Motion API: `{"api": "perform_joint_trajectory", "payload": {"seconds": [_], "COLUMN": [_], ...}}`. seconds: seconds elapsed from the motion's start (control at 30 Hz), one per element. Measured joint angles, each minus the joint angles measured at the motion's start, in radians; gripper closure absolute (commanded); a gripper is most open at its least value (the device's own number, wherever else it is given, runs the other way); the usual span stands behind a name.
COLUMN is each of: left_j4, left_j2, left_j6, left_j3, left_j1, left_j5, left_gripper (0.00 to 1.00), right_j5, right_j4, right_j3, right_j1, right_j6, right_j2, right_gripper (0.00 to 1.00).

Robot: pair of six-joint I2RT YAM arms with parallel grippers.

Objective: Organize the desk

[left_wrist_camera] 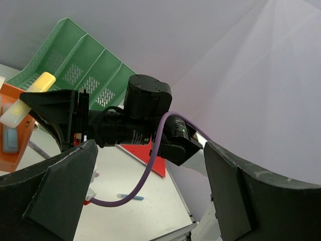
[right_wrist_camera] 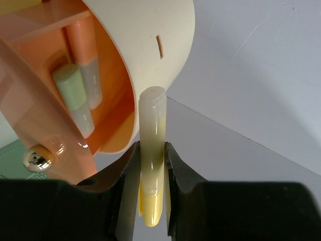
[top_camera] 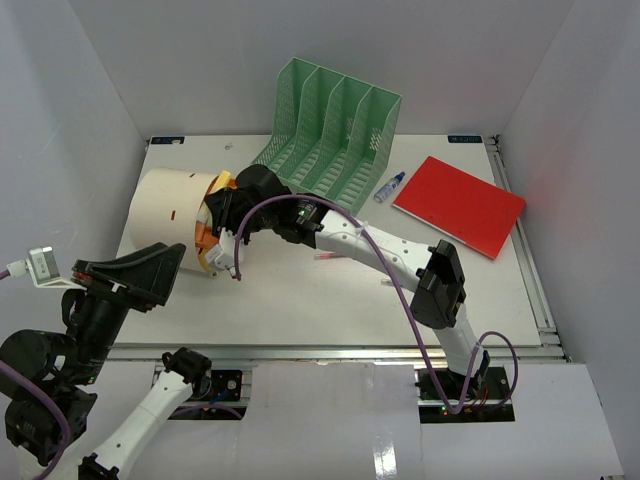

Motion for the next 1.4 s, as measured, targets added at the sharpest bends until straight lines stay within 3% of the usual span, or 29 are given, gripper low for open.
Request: {"api": "perform_joint_trajectory", "payload": {"seconds": [0.53,1.03,1.4], "left_j4": [-0.023,-0.028,-0.025], "left_j2": [-0.041,-0.050,-0.041], "left_j6": [-0.001,-0.004,0.006], "left_j3": [-0.012,-0.054,-0.055], "left_j1": [0.000,0.000,0.000], "left_j5": [0.010,0.031,0.072], "left_gripper": [0.02,0.02,0.02], "right_j5": [0.058,0.080,0.061], "right_j4": [-0.014,-0.056,-0.054], "right_j3": [-0.002,0.007,0.007], "right_j1": [-0.002,-0.001,0.004], "right_j6": [-0.065,-0.079,-0.080], "right_j2": [0.000,0.015,0.003], "right_gripper": [0.82,0.42,0.46]}}
